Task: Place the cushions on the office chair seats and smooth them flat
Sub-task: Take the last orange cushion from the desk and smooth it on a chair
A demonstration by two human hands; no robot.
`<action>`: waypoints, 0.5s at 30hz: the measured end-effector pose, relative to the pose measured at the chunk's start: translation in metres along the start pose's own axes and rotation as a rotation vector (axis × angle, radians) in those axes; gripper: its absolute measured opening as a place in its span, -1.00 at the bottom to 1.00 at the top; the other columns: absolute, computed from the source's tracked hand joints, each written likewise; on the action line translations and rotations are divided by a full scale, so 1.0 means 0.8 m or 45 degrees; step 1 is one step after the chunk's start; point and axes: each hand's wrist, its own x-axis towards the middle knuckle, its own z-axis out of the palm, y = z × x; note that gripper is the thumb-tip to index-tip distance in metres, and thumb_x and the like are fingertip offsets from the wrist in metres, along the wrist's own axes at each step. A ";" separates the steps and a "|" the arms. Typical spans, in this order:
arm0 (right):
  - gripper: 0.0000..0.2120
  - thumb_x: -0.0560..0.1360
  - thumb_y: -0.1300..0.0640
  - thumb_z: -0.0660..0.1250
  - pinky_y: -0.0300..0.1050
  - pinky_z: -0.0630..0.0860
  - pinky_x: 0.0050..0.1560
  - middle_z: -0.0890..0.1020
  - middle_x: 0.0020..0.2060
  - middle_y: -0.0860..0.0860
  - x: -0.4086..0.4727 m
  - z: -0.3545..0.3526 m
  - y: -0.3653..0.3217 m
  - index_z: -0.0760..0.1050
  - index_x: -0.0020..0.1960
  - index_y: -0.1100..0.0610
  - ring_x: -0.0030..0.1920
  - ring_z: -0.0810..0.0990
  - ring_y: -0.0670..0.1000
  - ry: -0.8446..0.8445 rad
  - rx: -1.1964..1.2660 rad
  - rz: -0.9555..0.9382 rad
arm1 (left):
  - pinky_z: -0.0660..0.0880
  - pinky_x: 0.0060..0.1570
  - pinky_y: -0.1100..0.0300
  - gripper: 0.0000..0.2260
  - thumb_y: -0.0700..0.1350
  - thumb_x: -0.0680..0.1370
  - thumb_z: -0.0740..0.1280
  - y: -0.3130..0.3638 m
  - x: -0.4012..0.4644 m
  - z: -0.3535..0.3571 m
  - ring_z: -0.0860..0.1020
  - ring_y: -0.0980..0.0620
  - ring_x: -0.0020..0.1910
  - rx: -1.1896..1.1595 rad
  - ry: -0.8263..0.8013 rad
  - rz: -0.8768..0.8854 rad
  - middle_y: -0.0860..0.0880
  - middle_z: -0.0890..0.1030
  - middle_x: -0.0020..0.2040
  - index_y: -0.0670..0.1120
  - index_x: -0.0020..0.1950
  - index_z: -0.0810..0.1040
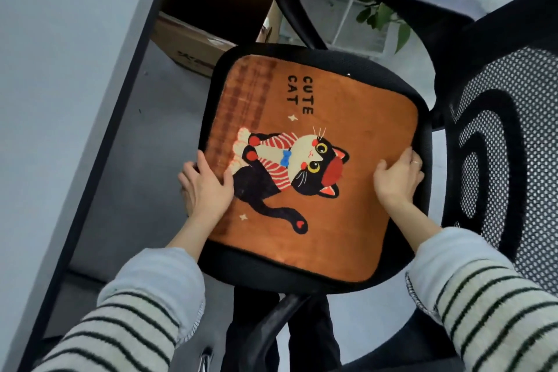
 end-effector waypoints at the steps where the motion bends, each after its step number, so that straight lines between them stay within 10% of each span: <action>1: -0.44 0.58 0.17 0.14 0.07 0.14 0.40 0.12 0.50 0.16 0.007 -0.004 -0.004 0.04 0.52 0.25 0.41 0.16 0.27 0.000 -0.004 -0.025 | 0.26 0.26 -0.11 -0.37 0.02 0.55 0.21 -0.004 -0.012 0.004 0.22 -0.24 0.28 -0.012 -0.006 -0.020 -0.24 0.23 0.33 -0.17 0.51 0.04; 15: -0.43 0.57 0.13 0.18 0.18 0.24 0.35 0.12 0.51 0.12 0.013 0.001 0.002 0.08 0.51 0.23 0.46 0.13 0.19 -0.102 -0.160 0.042 | 0.31 0.27 -0.10 -0.36 -0.08 0.58 0.23 -0.010 -0.029 0.021 0.20 -0.22 0.34 -0.062 -0.073 -0.033 -0.20 0.14 0.43 -0.17 0.53 -0.05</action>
